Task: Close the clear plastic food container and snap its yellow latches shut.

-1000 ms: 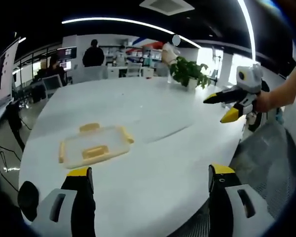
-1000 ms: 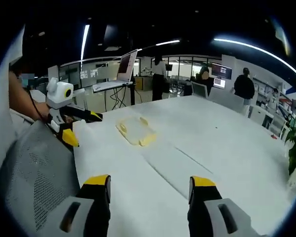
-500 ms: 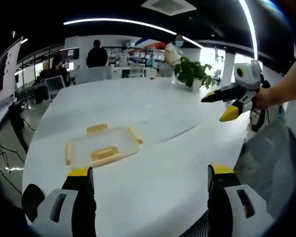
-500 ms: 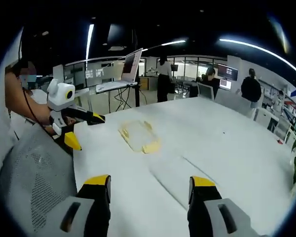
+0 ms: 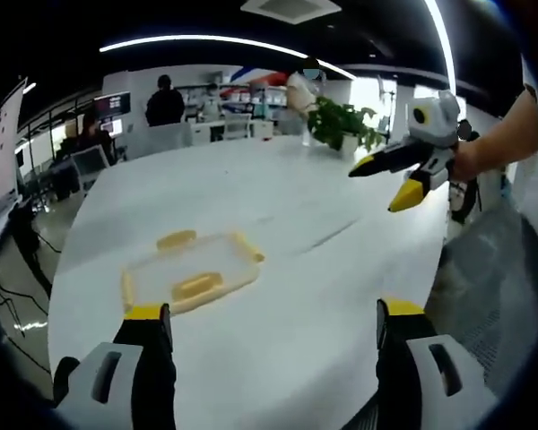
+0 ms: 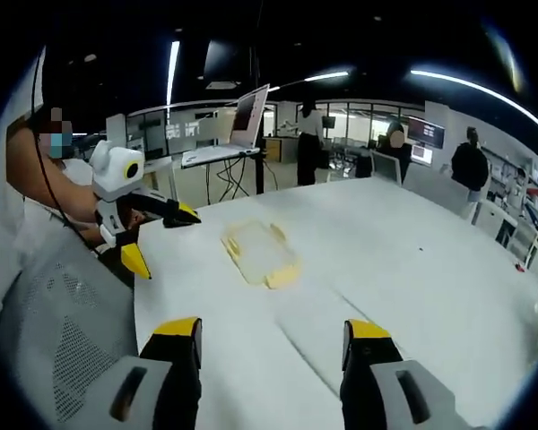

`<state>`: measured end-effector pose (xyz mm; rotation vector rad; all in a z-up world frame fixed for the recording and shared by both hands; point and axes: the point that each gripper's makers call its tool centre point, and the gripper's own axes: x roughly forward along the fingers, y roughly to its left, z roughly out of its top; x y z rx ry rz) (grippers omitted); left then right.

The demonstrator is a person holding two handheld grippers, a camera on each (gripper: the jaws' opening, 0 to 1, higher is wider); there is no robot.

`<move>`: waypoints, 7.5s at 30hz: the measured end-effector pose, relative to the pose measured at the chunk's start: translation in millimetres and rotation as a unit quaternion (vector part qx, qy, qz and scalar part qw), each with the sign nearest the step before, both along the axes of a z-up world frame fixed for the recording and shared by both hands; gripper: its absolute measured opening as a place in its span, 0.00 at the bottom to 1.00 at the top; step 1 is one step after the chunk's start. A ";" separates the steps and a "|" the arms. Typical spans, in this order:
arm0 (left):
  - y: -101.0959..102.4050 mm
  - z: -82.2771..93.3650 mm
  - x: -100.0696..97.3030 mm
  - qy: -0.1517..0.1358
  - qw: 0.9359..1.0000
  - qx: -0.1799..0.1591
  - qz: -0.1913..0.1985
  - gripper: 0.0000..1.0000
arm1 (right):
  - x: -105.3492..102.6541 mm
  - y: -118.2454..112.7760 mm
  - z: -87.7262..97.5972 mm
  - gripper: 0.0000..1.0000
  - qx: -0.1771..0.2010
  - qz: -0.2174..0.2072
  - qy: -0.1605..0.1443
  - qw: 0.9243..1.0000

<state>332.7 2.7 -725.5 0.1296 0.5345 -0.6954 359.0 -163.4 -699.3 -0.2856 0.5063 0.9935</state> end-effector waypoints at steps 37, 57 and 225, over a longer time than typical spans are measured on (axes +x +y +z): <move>4.3 3.5 38.3 -0.013 0.997 0.027 -0.069 0.90 | 34.4 38.5 1.6 0.59 -0.022 0.068 0.002 0.997; 22.2 1.6 56.0 -0.015 0.996 0.042 -0.078 0.89 | 47.8 51.7 -4.5 0.59 -0.041 0.095 0.002 0.995; 110.0 -74.5 129.1 0.063 0.887 0.278 -0.363 0.67 | 88.0 113.3 -97.9 0.56 -0.210 0.240 0.076 0.945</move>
